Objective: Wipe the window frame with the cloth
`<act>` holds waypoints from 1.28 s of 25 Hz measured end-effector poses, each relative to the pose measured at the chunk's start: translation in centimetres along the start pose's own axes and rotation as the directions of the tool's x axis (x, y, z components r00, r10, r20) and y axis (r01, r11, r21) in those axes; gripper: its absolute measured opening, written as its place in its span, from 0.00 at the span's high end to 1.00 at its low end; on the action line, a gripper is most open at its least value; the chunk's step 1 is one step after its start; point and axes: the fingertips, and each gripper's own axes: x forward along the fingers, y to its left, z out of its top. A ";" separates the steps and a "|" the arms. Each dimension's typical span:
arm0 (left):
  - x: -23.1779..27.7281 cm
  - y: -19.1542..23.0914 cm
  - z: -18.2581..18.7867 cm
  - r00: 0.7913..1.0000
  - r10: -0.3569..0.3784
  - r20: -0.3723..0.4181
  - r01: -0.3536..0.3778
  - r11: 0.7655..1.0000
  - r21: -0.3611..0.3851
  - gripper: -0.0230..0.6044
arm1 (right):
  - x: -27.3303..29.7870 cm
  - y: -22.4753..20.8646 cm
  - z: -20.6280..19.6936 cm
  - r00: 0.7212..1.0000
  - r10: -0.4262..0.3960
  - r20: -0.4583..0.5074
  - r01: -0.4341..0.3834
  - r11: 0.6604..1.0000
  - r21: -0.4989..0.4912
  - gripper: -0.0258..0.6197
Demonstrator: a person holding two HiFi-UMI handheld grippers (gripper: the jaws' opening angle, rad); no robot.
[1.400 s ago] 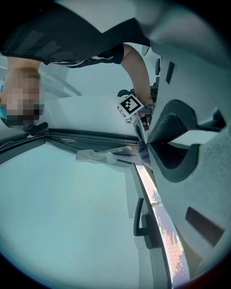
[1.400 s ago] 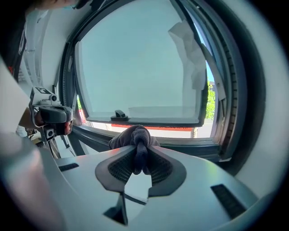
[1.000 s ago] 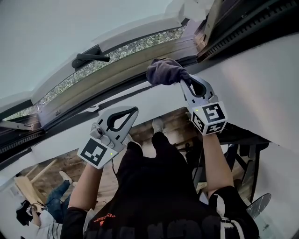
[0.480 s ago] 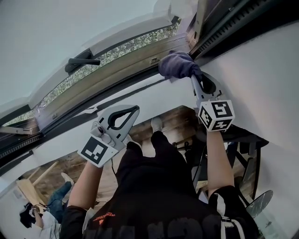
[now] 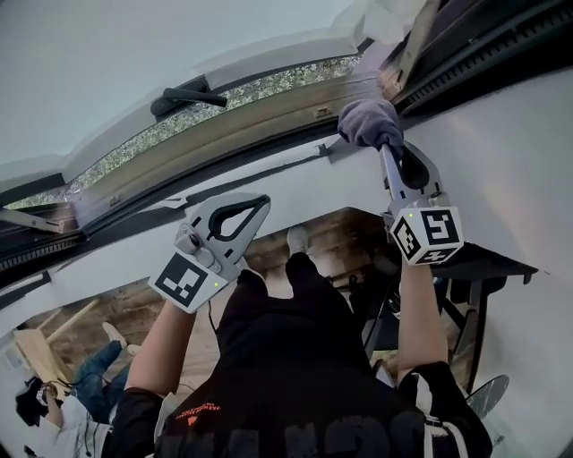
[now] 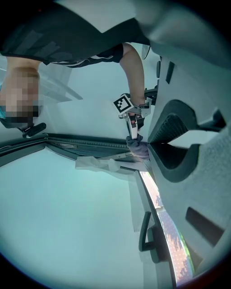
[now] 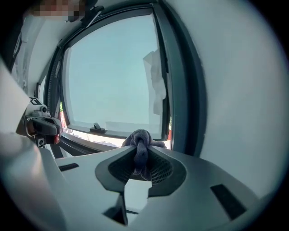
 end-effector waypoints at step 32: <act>-29.6 8.1 -3.8 0.890 0.446 0.089 -0.438 0.893 -0.101 0.93 | 7.0 41.2 7.4 0.809 0.587 0.018 -0.577 0.801 -0.161 0.86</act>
